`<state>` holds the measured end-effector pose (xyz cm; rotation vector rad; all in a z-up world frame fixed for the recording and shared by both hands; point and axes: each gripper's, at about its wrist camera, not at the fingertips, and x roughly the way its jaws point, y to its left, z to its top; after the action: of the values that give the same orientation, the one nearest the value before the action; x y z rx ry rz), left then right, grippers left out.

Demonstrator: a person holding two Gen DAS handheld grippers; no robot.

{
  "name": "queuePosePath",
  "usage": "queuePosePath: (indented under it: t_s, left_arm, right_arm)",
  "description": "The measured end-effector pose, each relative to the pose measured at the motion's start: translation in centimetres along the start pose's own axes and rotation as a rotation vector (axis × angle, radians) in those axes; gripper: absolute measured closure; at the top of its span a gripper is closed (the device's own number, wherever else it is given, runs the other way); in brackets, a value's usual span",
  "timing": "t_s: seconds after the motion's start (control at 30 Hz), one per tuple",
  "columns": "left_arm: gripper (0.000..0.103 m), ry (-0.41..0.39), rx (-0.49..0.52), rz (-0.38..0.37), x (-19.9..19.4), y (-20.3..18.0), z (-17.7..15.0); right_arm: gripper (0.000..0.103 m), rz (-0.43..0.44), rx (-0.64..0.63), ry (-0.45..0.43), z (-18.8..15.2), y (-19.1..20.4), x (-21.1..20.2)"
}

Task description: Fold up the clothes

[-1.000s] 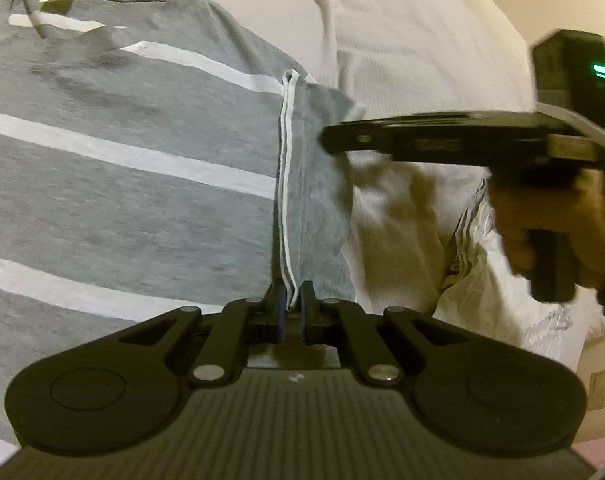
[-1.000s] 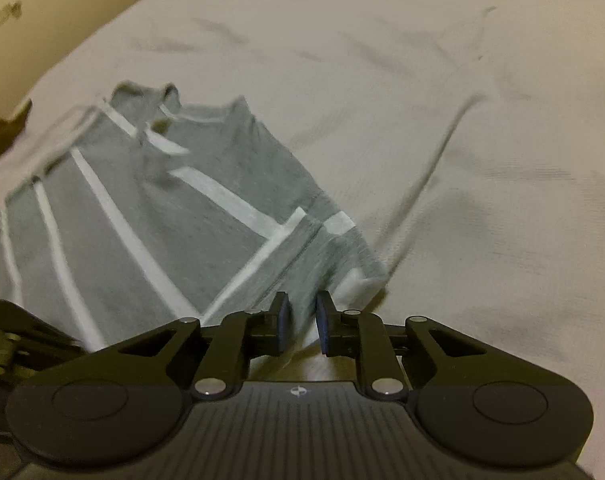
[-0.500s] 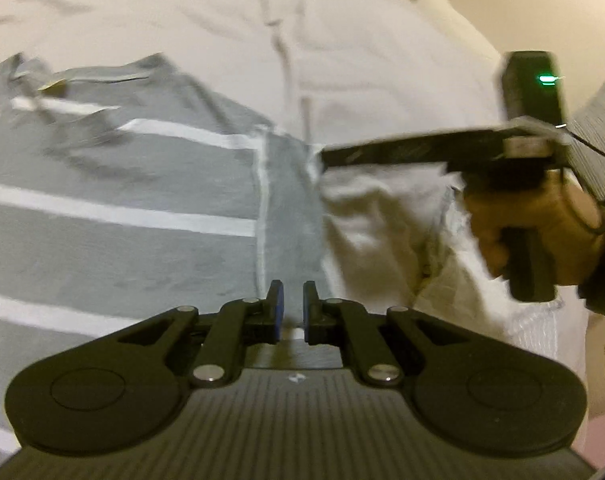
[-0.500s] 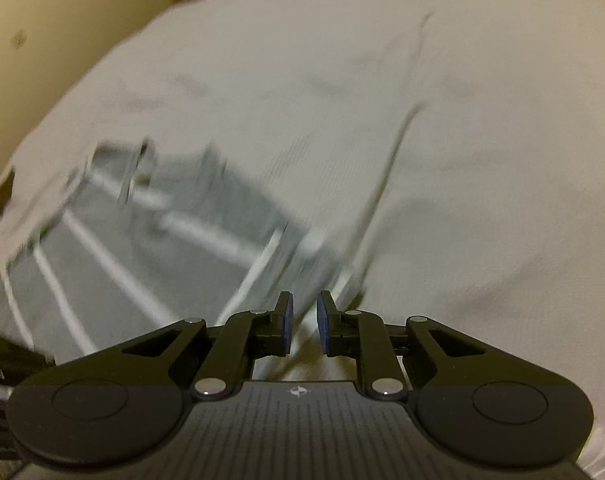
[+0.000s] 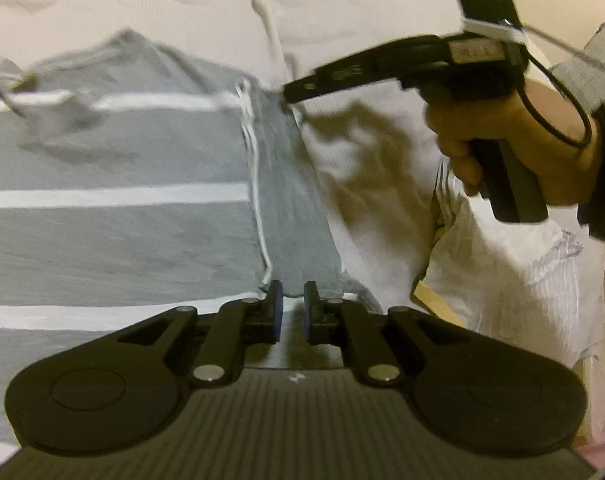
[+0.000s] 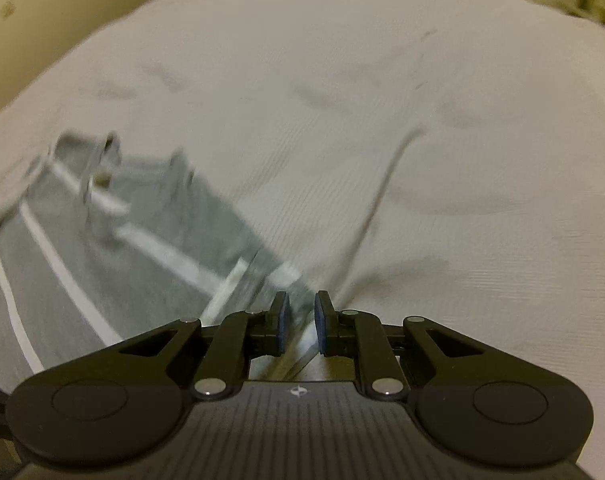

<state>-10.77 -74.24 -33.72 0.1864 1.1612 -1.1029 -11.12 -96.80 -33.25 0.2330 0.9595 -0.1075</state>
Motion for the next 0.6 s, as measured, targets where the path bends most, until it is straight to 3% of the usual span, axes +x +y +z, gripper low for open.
queuePosePath:
  t_s: [0.07, 0.23, 0.33, 0.6]
  left_arm:
    - [0.097, 0.003, -0.008, 0.017, -0.7, 0.7, -0.4]
    - [0.097, 0.025, -0.023, 0.054, -1.4, 2.0, -1.7]
    - [0.097, 0.04, -0.014, 0.08, -2.7, 2.6, -2.7]
    - [0.093, 0.064, -0.047, 0.207, -8.9, 4.6, -7.4]
  right_arm:
    - [0.085, 0.002, 0.044, -0.017, -0.6, 0.2, -1.0]
    - [0.083, 0.069, 0.088, 0.04, -4.3, 2.6, -1.9]
    - [0.084, 0.091, 0.042, 0.127, -7.9, 4.7, -1.6]
    - [0.083, 0.019, 0.043, 0.166, -13.1, 6.4, -7.7]
